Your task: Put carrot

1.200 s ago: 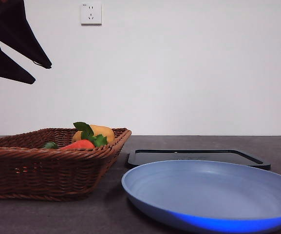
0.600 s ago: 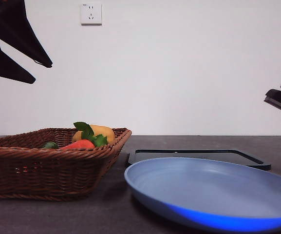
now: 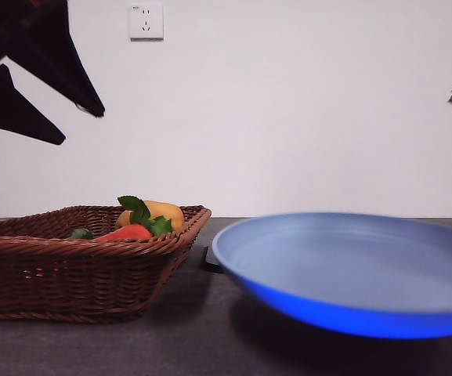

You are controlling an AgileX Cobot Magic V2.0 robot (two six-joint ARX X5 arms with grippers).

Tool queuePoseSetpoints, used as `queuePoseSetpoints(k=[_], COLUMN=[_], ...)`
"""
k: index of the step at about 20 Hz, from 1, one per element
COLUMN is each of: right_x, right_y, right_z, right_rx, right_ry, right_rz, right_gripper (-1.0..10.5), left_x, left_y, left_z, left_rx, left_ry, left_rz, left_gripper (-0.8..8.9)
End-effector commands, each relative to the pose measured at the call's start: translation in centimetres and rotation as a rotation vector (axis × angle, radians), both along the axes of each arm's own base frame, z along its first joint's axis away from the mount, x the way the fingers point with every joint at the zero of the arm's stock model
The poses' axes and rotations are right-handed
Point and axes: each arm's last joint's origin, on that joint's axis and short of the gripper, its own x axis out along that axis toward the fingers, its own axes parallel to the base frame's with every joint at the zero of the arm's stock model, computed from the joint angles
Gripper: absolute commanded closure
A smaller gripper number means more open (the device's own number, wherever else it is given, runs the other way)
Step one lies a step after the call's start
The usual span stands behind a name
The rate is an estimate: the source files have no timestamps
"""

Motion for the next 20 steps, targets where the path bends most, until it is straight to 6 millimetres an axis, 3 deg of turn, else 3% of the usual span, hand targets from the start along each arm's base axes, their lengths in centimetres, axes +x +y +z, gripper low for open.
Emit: queuePoseSetpoints(k=[1,7,12,17,20], right_x=[-0.3,-0.7,-0.7,-0.7,-0.7], right_y=[0.0,-0.1,-0.1,-0.1,-0.1], right_z=[0.6,1.2,1.2,1.2,1.2], right_rx=[0.014,0.026,0.026,0.025,0.023], right_ry=[-0.022,-0.060,-0.061,-0.063,-0.066], right_rz=[-0.010,-0.013,-0.013,-0.011,-0.008], right_gripper=[9.4,9.4,9.4,9.4,9.4], left_x=[0.9,5.1,8.9,10.4,10.7], left_y=[-0.8,-3.4,-5.1,-5.9,-6.1], left_z=[0.2,-0.6,-2.9,-6.1,-6.7], left_rx=[0.060,0.224,0.319,0.364,0.383], left_ry=[-0.023,0.043,0.138,0.204,0.200], left_rz=[-0.018,-0.071,-0.100,-0.110,-0.104], left_gripper=[4.84,4.84,4.84,4.84,4.92])
